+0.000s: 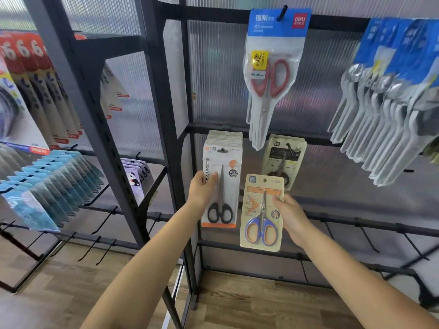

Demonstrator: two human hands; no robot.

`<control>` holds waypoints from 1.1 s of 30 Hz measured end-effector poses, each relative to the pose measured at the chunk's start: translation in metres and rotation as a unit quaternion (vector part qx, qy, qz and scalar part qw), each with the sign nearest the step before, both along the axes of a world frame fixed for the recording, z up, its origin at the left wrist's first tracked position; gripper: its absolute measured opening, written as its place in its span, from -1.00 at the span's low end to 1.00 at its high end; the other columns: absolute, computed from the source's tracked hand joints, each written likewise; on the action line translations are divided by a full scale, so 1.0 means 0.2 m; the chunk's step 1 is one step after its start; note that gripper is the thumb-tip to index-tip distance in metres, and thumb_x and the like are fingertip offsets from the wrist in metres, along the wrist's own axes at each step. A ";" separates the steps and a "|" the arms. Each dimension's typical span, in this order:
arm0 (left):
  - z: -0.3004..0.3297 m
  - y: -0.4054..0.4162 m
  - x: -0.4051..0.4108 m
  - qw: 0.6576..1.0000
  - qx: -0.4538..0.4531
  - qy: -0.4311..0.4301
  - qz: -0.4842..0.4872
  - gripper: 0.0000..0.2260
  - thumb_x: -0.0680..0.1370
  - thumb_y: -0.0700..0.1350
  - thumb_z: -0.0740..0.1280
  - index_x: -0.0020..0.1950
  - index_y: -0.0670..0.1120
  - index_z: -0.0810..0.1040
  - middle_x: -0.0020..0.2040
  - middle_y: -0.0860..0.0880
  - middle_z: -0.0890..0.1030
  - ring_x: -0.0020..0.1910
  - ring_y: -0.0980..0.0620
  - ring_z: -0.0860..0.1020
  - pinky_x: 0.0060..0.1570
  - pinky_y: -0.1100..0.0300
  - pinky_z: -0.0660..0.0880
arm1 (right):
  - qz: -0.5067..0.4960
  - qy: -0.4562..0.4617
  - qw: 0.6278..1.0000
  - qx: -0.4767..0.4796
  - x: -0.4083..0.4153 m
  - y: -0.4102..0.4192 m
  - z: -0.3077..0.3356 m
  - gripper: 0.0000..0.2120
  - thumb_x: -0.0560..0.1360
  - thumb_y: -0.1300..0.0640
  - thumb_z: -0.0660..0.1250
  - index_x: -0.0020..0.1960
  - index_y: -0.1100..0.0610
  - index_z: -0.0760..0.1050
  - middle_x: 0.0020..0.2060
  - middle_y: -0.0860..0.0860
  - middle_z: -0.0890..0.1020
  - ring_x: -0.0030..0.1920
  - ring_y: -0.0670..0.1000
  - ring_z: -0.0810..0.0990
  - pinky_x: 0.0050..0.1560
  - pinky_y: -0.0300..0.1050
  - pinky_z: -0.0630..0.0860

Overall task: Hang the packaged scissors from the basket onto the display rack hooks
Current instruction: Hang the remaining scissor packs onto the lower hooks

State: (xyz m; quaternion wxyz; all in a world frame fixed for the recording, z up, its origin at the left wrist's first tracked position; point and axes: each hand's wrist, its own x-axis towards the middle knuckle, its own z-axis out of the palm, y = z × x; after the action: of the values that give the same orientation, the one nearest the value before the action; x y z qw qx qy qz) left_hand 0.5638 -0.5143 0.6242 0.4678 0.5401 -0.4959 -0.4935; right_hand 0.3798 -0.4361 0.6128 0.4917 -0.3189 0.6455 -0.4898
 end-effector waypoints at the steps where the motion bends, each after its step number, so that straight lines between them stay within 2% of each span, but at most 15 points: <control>1: -0.01 -0.01 -0.01 1.000 -0.003 -0.005 0.001 -0.89 0.61 -0.10 0.22 0.02 -0.14 0.42 -0.13 0.05 0.52 -0.17 0.14 0.48 -0.26 0.34 0.39 | -0.002 0.001 1.000 0.001 -0.01 0.00 -0.01 -0.86 0.63 0.12 0.14 0.13 0.06 0.43 0.02 0.04 0.62 0.04 0.07 0.61 0.04 0.02 0.55; 6: -0.03 -0.03 -0.01 0.998 -0.030 -0.043 0.017 -0.82 0.61 -0.07 0.22 -0.19 -0.03 0.35 -0.27 0.06 0.42 -0.32 0.17 0.39 -0.36 0.39 0.32 | -0.016 0.013 1.000 0.014 -0.05 0.00 -0.03 -0.86 0.63 0.10 0.13 0.14 0.07 0.41 -0.03 0.00 0.61 -0.03 0.03 0.61 -0.03 0.00 0.55; 8: -0.04 -0.04 -0.01 0.998 -0.036 -0.050 0.021 -0.80 0.61 -0.06 0.23 -0.21 -0.01 0.34 -0.28 0.06 0.42 -0.32 0.16 0.38 -0.36 0.38 0.32 | -0.020 0.013 1.000 0.019 -0.07 0.00 -0.04 -0.84 0.63 0.10 0.13 0.16 0.09 0.41 -0.02 0.02 0.61 -0.02 0.04 0.61 0.01 0.03 0.54; 11: -0.05 -0.03 -0.02 0.996 -0.046 -0.074 0.031 -0.74 0.60 -0.04 0.24 -0.26 -0.02 0.28 -0.33 0.06 0.34 -0.38 0.15 0.30 -0.47 0.43 0.30 | -0.026 0.008 0.999 0.021 -0.08 0.00 -0.05 -0.83 0.63 0.11 0.12 0.17 0.10 0.40 -0.02 0.03 0.61 -0.03 0.05 0.61 -0.04 0.01 0.55; 14: -0.04 0.00 -0.04 0.994 -0.055 -0.087 0.048 -0.73 0.58 -0.02 0.28 -0.25 -0.06 0.29 -0.35 0.08 0.33 -0.40 0.16 0.29 -0.50 0.50 0.29 | -0.027 0.007 0.999 0.021 -0.08 0.01 -0.05 -0.83 0.63 0.10 0.13 0.17 0.10 0.41 0.02 0.05 0.62 0.01 0.08 0.61 0.04 0.07 0.54; 16: -0.04 0.01 -0.04 0.992 -0.053 -0.097 0.059 -0.74 0.57 0.00 0.30 -0.24 -0.06 0.31 -0.35 0.09 0.35 -0.41 0.18 0.30 -0.50 0.47 0.29 | -0.026 0.007 0.999 0.018 -0.08 0.02 -0.04 -0.81 0.63 0.09 0.13 0.18 0.11 0.42 0.06 0.07 0.62 0.04 0.09 0.61 0.09 0.09 0.54; 21: -0.04 0.01 -0.03 0.989 -0.008 -0.103 0.103 -0.68 0.50 0.11 0.36 -0.01 -0.11 0.40 -0.19 0.05 0.45 -0.22 0.11 0.42 -0.29 0.29 0.31 | -0.031 -0.001 0.999 0.004 -0.08 0.06 -0.02 -0.81 0.63 0.10 0.14 0.21 0.11 0.40 0.06 0.06 0.62 0.05 0.09 0.61 0.01 0.03 0.55; 23: -0.05 0.00 -0.01 0.988 -0.006 -0.115 0.103 -0.65 0.49 0.13 0.37 -0.01 -0.13 0.41 -0.09 -0.02 0.48 -0.17 0.06 0.44 -0.20 0.23 0.33 | -0.032 0.004 0.999 0.006 -0.08 0.08 -0.02 -0.79 0.63 0.09 0.14 0.21 0.12 0.40 0.07 0.06 0.62 0.04 0.09 0.62 0.02 0.04 0.55; 26: -0.06 -0.02 0.01 0.984 -0.006 -0.149 0.096 -0.61 0.46 0.20 0.35 -0.05 -0.13 0.43 0.03 -0.14 0.51 -0.13 0.00 0.46 -0.16 0.18 0.36 | -0.038 0.002 0.999 0.005 -0.10 0.12 -0.02 -0.77 0.63 0.10 0.14 0.23 0.14 0.40 0.08 0.09 0.62 0.04 0.09 0.62 0.00 0.04 0.55; 30: -0.07 -0.02 0.03 0.980 0.008 -0.177 0.087 -0.60 0.48 0.20 0.32 -0.01 -0.13 0.40 0.04 -0.13 0.51 -0.12 0.00 0.45 -0.20 0.18 0.34 | -0.046 -0.005 0.999 -0.004 -0.10 0.16 -0.01 -0.77 0.63 0.12 0.13 0.24 0.16 0.40 0.07 0.09 0.62 0.00 0.08 0.62 -0.14 -0.05 0.54; 33: -0.07 0.00 0.03 0.977 0.008 -0.188 0.102 -0.60 0.48 0.17 0.34 0.03 -0.14 0.38 0.06 -0.12 0.46 -0.08 -0.02 0.46 -0.15 0.13 0.37 | -0.057 -0.001 0.998 -0.011 -0.10 0.19 0.02 -0.81 0.63 0.12 0.13 0.20 0.14 0.38 0.01 0.05 0.61 -0.08 0.02 0.61 -0.21 -0.09 0.52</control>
State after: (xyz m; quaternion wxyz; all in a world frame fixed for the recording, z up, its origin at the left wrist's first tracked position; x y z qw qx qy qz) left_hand 0.5698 -0.5146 0.6105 0.4095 0.6745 -0.5133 -0.3374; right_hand 0.3592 -0.3979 0.6161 0.4601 -0.2858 0.6570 -0.5244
